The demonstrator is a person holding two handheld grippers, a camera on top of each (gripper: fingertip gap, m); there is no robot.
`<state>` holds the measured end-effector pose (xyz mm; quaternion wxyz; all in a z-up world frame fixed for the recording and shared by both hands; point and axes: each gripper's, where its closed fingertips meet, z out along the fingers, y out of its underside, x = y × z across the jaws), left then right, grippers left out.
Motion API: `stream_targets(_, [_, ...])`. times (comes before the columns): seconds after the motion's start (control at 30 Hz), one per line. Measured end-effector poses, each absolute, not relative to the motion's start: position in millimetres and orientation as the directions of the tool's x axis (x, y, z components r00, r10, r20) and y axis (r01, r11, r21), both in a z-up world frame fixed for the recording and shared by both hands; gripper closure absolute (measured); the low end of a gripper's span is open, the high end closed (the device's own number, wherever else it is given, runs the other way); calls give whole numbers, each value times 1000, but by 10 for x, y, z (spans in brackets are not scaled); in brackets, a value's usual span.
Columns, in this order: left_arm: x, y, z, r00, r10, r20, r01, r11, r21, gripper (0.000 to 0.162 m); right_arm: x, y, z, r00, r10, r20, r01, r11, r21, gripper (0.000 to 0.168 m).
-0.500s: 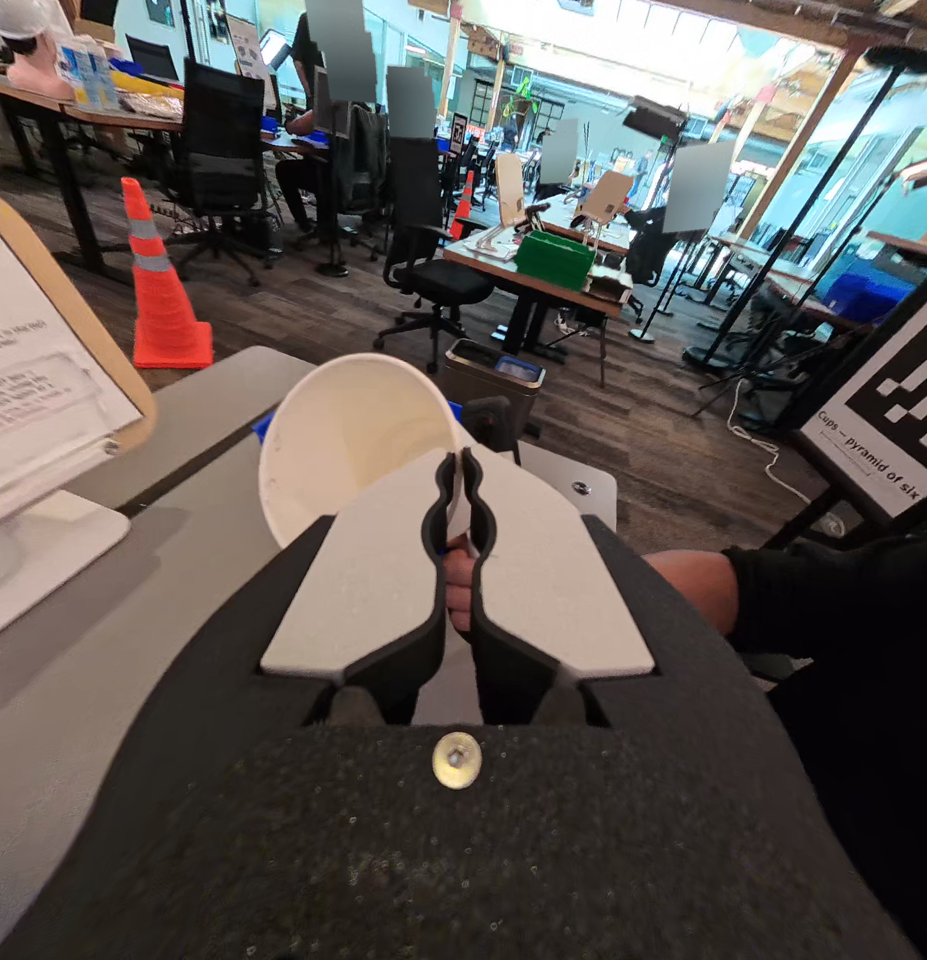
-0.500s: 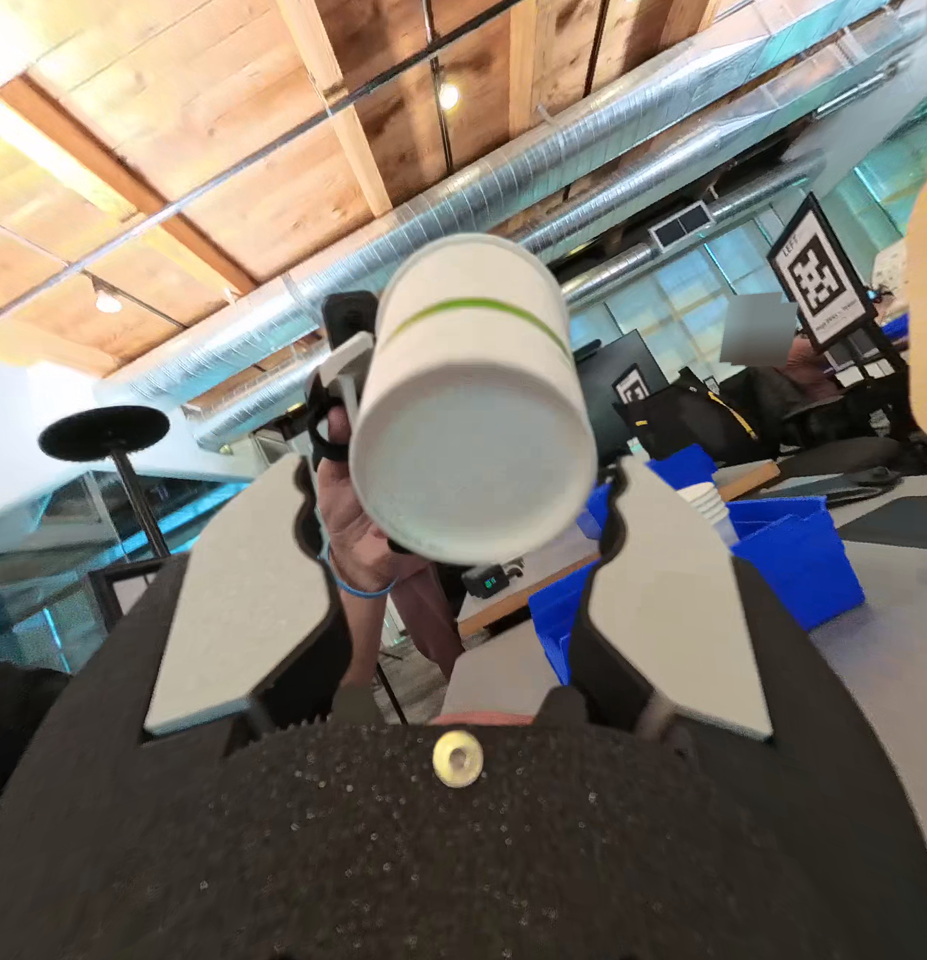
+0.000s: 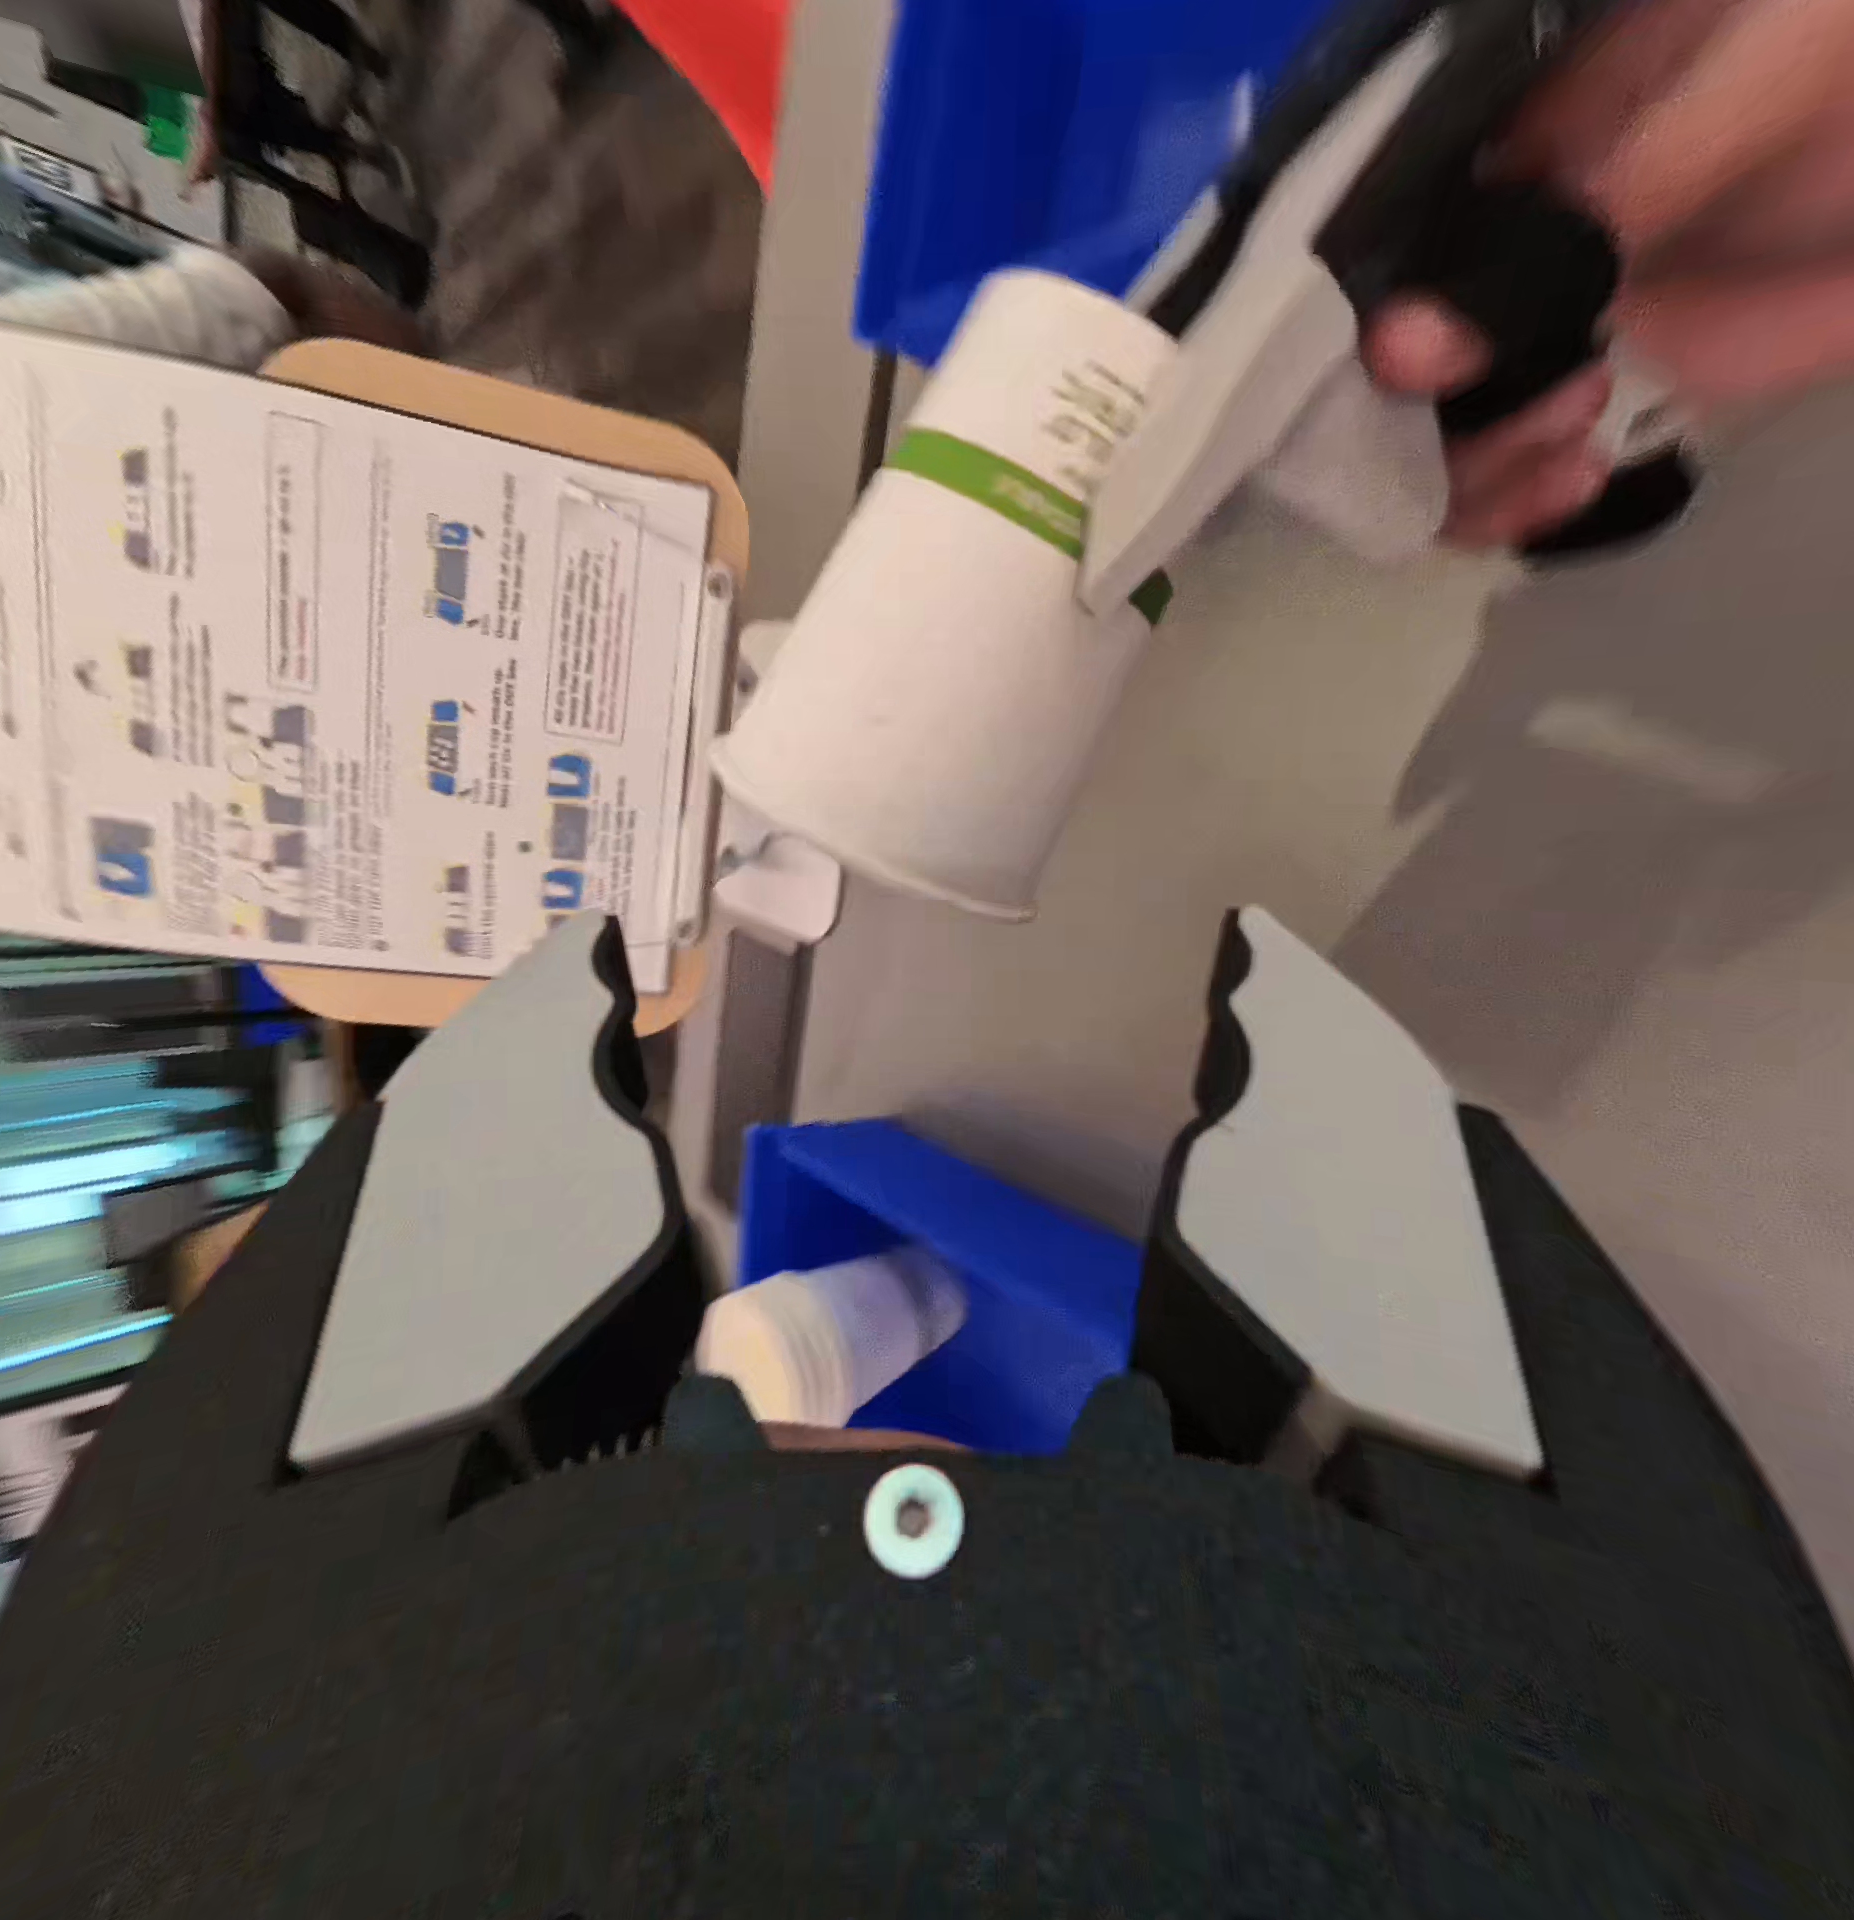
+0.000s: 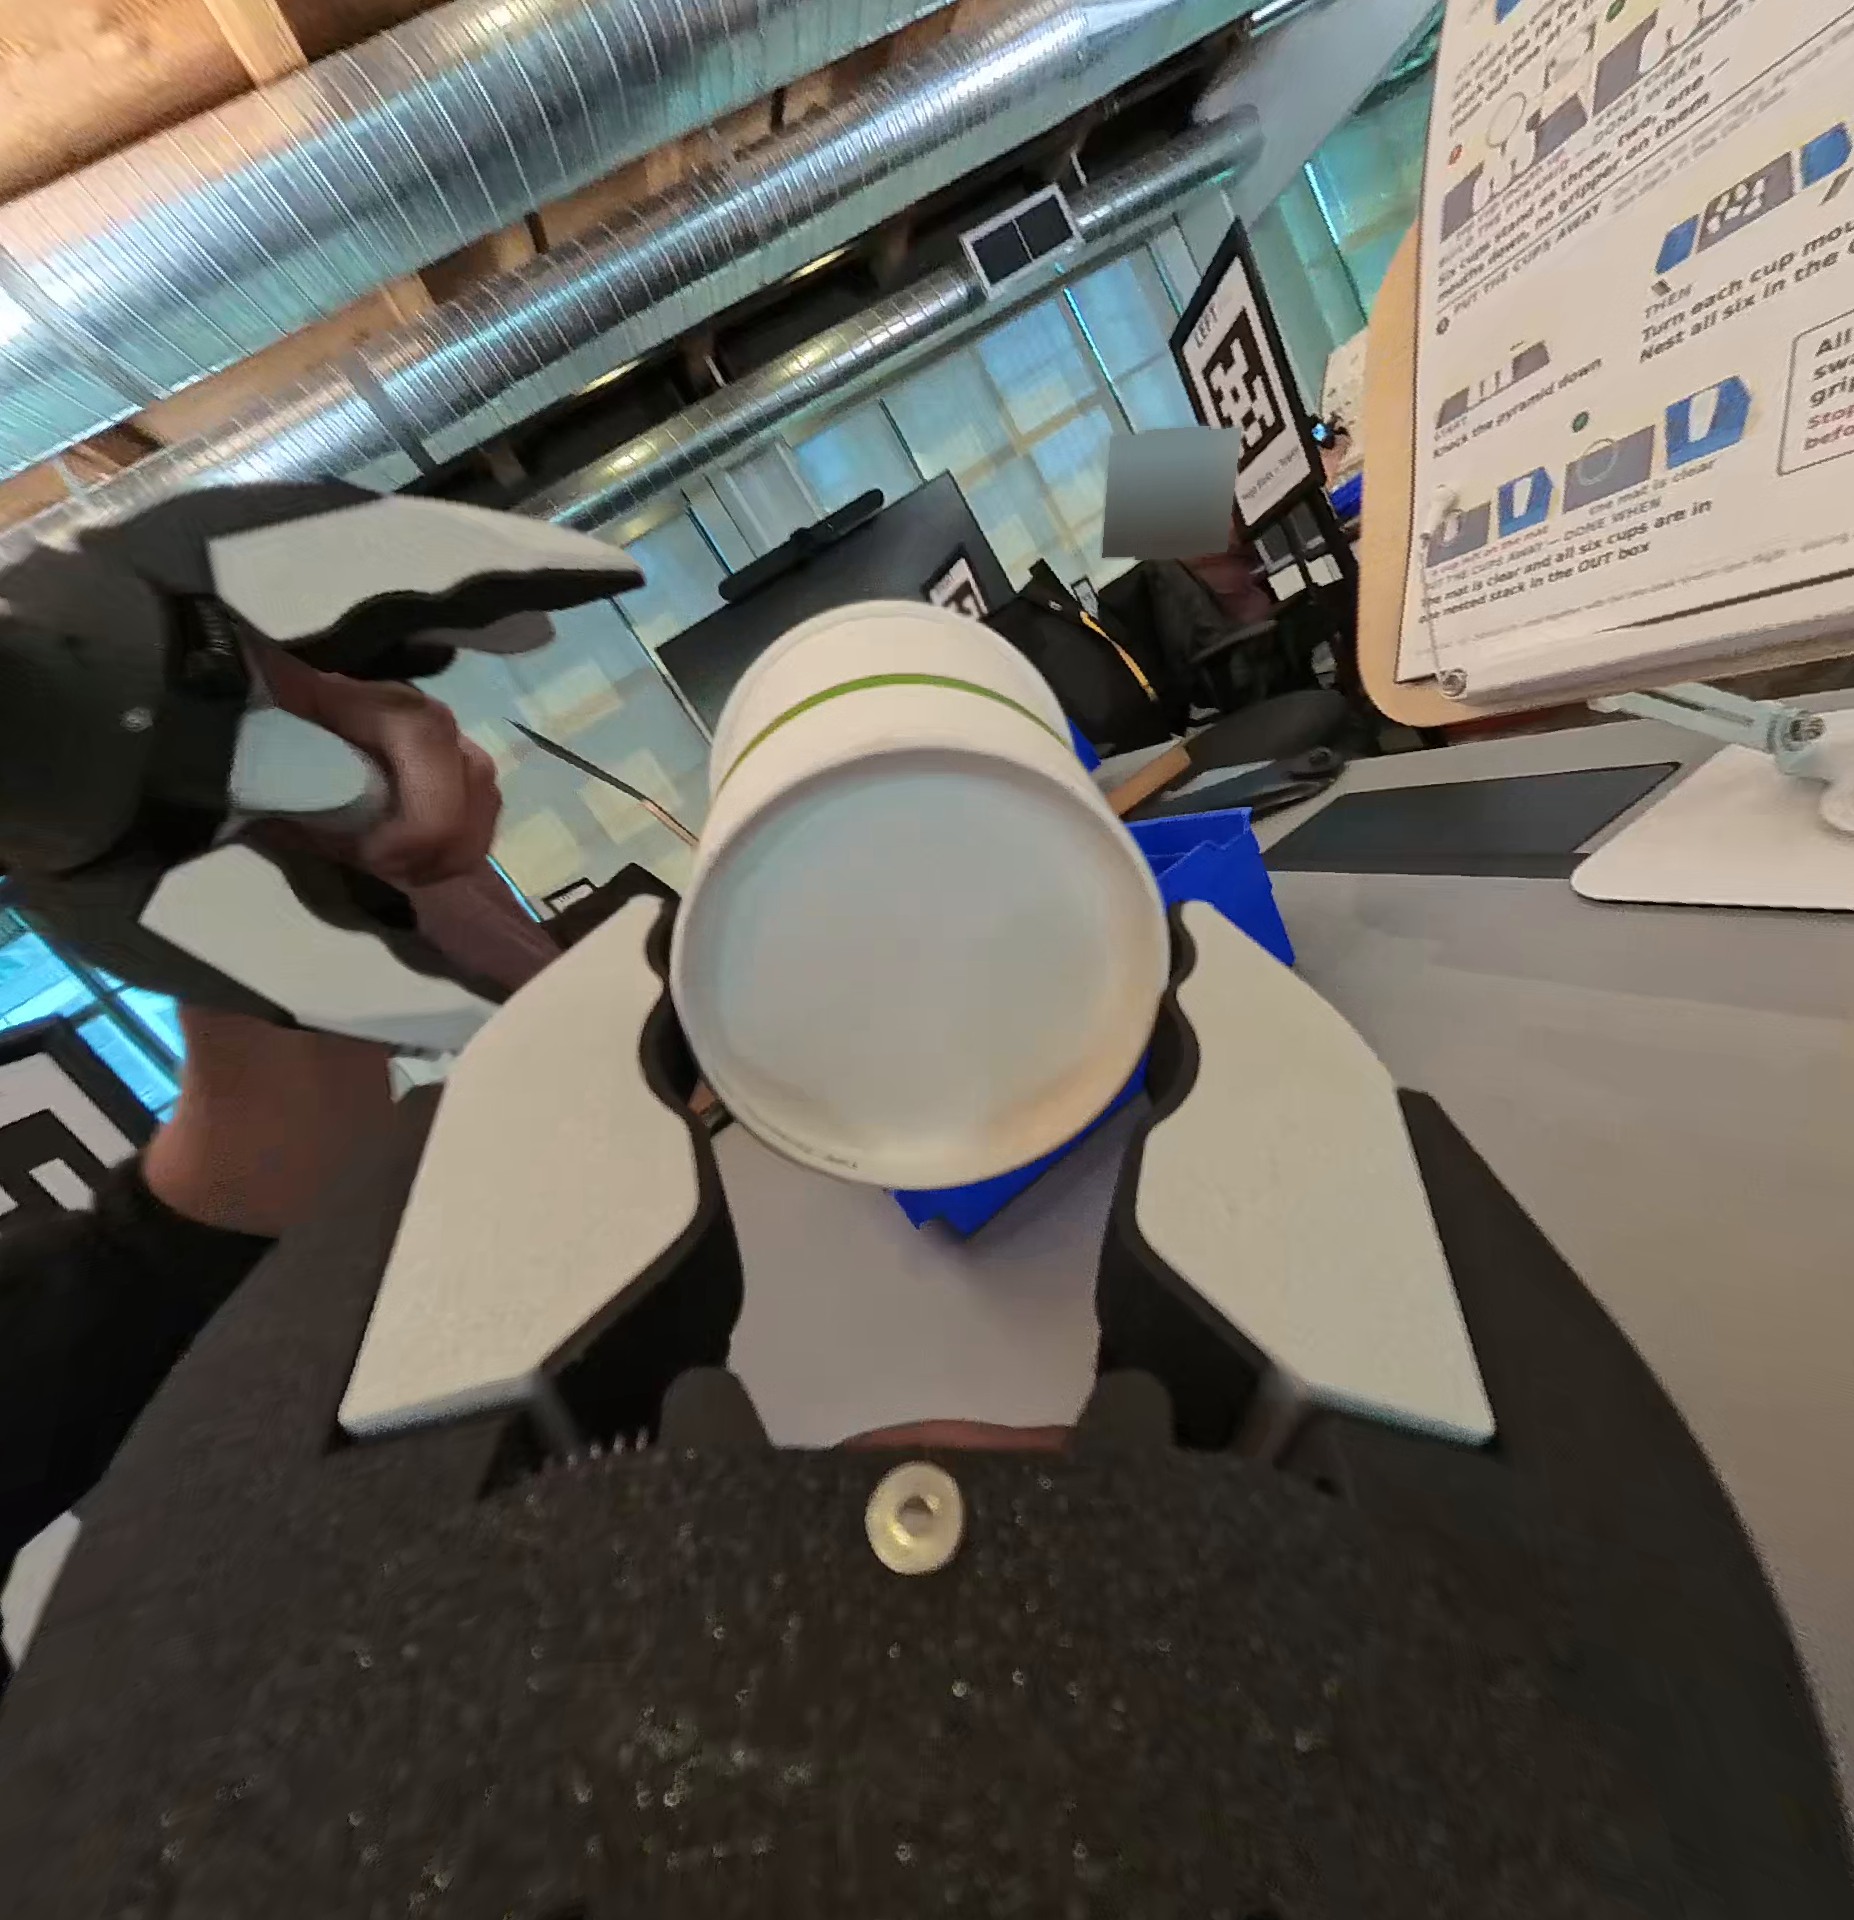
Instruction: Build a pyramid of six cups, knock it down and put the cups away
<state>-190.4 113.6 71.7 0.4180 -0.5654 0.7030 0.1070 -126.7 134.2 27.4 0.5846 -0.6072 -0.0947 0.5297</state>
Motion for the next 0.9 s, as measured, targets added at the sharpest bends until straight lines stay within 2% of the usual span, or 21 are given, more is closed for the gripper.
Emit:
stream_targets(0.07, [-1814,1184,591,-179,-642,-746,-920,377,-103,56,-1293,1345,273,441,724,-531,-486,-305,-819,83])
stream_targets(0.13, [-1698,1254,447,-293,-611,-735,-918,394,38,54,-1322,1334,274,458,719,-523,-465,-307,-830,83])
stream_targets(0.2, [-1563,1324,336,-343,-609,-715,-912,398,99,54,-1349,1311,281,462,722,-515,-450,-310,-838,82])
stream_targets(0.3, [-1406,1404,200,-360,-630,-688,-912,393,117,58,-1335,1282,300,464,725,-510,-448,-305,-841,82])
stream_targets(0.37, [-1380,1439,102,-364,-648,-670,-913,390,119,77,-1265,1310,271,501,699,-510,-442,-299,-845,82])
stream_targets(0.47, [-1382,1493,11,-261,-713,-651,-940,341,4,78,-1121,1319,230,537,679,-502,-429,-292,-855,92])
stream_targets(0.53, [-1460,1691,-3,-131,-726,-675,-952,282,-119,78,-933,1321,178,618,627,-474,-408,-260,-875,81])
stream_targets(0.6, [-1476,1940,-34,131,-775,-618,-909,155,-387,78,-802,1249,146,689,598,-410,-368,-198,-908,77])
stream_targets(0.67, [-1538,2283,-43,460,-745,-483,-749,-33,-662,78,-848,1102,31,714,603,-356,-312,-182,-933,76])
stream_targets(0.73, [-1698,2599,-134,684,-645,-341,-555,-158,-817,78,-1010,889,-187,705,637,-310,-243,-194,-951,78])
stream_targets(0.8, [-1864,2838,-352,800,-552,-235,-419,-234,-877,78,-1159,697,-425,700,654,-287,-203,-203,-958,81])
stream_targets(0.9, [-2050,3058,-743,881,-458,-122,-297,-333,-895,78,-1406,487,-640,641,702,-308,-167,-264,-950,81])
